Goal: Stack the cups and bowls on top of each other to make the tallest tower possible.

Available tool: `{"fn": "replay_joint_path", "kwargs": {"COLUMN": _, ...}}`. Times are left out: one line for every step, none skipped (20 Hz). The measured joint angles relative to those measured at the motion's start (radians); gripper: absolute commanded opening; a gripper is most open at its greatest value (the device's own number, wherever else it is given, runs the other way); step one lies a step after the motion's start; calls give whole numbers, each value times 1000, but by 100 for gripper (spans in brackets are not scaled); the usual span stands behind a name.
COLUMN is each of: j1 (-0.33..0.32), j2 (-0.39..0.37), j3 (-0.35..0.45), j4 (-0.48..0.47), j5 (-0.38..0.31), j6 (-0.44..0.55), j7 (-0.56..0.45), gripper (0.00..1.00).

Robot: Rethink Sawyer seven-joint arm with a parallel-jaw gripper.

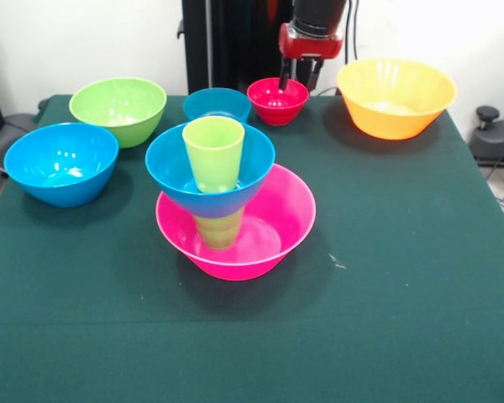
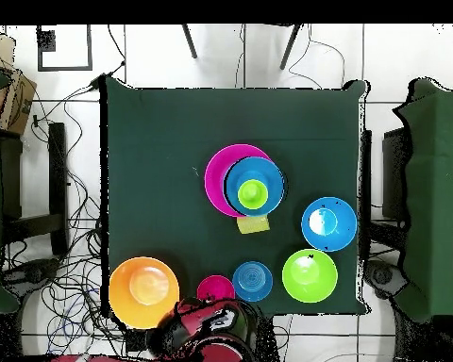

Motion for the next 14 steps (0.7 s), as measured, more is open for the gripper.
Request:
{"fn": "replay_joint_path", "kwargs": {"j1": 0, "j2": 6, "j3": -1, "j4": 0, "j5": 0, "j6": -6, "j7": 0, "gripper": 100}}
{"fn": "replay_joint_path", "kwargs": {"j1": 0, "j2": 11, "j3": -1, "j4": 0, "j5": 0, "j6": -11, "j7": 0, "gripper": 100}}
{"fn": "replay_joint_path", "kwargs": {"j1": 0, "j2": 20, "j3": -1, "j4": 0, "j5": 0, "j6": -23, "j7": 0, "gripper": 100}}
{"fn": "replay_joint_path", "kwargs": {"j1": 0, "j2": 24, "j3": -1, "j4": 0, "j5": 0, "j6": -28, "j7": 0, "gripper": 100}}
{"fn": "replay_joint_path", "kwargs": {"j1": 0, "j2": 30, "j3": -1, "j4": 0, "j5": 0, "j6": -37, "j7": 0, "gripper": 100}}
{"fn": "replay_joint_path", "kwargs": {"j1": 0, "j2": 35, "j3": -1, "j4": 0, "j5": 0, "j6": -44, "j7": 0, "gripper": 100}}
{"fn": "replay_joint_path", "kwargs": {"j1": 0, "j2": 38, "j3": -1, "j4": 0, "j5": 0, "j6": -48, "j7": 0, "gripper": 100}}
{"fn": "replay_joint_path", "kwargs": {"j1": 0, "j2": 43, "j3": -1, "j4": 0, "j5": 0, "j6": -53, "j7": 0, "gripper": 100}}
{"fn": "replay_joint_path", "kwargs": {"j1": 0, "j2": 46, "j3": -1, "j4": 0, "j5": 0, "j6": -54, "j7": 0, "gripper": 100}}
{"fn": "replay_joint_path", "kwargs": {"j1": 0, "j2": 47, "j3": -1, "j4": 0, "j5": 0, "j6": -54, "j7": 0, "gripper": 100}}
{"fn": "replay_joint_path", "kwargs": {"j1": 0, "j2": 49, "j3": -1, "j4": 0, "j5": 0, "j6": -54, "j7": 0, "gripper": 100}}
{"fn": "replay_joint_path", "kwargs": {"j1": 0, "j2": 49, "j3": -1, "j4": 0, "j5": 0, "j6": -54, "j7": 0, "gripper": 100}}
{"fn": "replay_joint_path", "kwargs": {"j1": -1, "j2": 49, "j3": -1, "j4": 0, "j5": 0, "j6": -54, "j7": 0, "gripper": 100}}
{"fn": "replay_joint_path", "kwargs": {"j1": -1, "j2": 49, "j3": -1, "j4": 0, "j5": 0, "j6": -54, "j7": 0, "gripper": 100}}
